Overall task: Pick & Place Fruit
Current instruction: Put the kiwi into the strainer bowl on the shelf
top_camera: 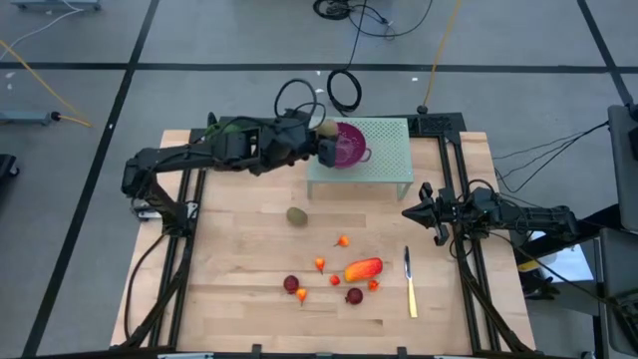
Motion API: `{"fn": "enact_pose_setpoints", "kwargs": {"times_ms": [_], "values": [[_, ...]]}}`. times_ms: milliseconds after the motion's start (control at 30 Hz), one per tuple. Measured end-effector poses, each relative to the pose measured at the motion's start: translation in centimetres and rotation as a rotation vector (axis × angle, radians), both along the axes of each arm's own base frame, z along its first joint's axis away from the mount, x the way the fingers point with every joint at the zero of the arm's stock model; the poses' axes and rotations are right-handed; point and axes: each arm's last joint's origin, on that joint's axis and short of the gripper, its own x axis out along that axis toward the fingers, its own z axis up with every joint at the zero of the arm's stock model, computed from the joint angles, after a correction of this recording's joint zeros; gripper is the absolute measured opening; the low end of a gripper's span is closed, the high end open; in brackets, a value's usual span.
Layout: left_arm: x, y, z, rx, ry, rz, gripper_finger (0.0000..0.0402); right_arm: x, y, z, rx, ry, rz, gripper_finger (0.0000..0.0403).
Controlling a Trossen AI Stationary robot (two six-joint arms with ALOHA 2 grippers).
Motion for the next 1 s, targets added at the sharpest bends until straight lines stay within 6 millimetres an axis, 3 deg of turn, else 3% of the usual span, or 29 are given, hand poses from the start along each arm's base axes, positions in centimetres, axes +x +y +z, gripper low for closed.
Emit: {"fn": "enact_pose_setpoints", "kwargs": {"times_ms": [300,600,1000], "values": [[1.4,2.4,-0.9,0.036,-0.030,0.092,0.0209,0.0,0.0,0.0,0.000,0.000,0.000,0.0004],[3.6,5.0,-4.3,0.022,0.054,0.129,0.0209,0.0,0.0,0.0,0.000,0.000,-0.001,0.0004],[4.8,4.9,-6.9,0.023,0.174,0.110,0.0209,0.0,0.0,0.0,0.000,0.000,-0.001,0.0004]]}}
